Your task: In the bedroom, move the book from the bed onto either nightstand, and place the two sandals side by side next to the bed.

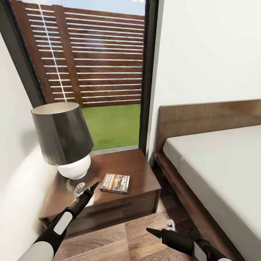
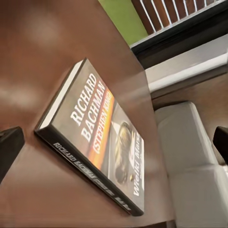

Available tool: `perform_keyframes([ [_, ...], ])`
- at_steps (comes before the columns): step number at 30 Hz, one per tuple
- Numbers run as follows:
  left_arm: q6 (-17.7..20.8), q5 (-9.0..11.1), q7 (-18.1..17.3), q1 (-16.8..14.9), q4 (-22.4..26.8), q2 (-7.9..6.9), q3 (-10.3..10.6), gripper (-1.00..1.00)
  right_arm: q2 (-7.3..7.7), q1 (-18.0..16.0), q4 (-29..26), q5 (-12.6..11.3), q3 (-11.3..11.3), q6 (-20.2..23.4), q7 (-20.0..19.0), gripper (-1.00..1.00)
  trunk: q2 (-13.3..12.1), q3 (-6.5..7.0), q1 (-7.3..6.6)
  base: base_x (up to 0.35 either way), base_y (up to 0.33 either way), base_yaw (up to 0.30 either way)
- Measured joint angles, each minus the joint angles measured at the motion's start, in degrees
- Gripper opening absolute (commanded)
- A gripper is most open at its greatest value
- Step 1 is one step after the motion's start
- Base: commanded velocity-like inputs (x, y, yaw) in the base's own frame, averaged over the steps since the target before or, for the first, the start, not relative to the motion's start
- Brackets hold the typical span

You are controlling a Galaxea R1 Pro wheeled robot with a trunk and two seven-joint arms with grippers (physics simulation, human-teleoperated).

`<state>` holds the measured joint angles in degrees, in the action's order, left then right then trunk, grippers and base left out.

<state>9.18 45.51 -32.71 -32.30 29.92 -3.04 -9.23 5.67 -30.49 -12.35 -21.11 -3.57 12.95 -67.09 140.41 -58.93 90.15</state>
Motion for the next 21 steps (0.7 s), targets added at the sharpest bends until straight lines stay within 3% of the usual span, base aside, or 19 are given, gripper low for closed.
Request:
perform_keyframes([
  [15,-0.02,0.01,0.00,0.00,0.00,-0.05,-0.03,1.00,0.00,0.00,0.01,-0.01,-0.01,0.01,0.04,1.00,0.00,0.24,0.00,0.000,0.000,0.221],
  [21,0.01,0.01,0.04,-0.01,-0.01,-0.01,-0.02,1.00,0.00,0.01,0.04,0.04,-0.13,0.15,0.09,1.00,0.00,0.25,0.01,-0.064,-0.012,0.119],
])
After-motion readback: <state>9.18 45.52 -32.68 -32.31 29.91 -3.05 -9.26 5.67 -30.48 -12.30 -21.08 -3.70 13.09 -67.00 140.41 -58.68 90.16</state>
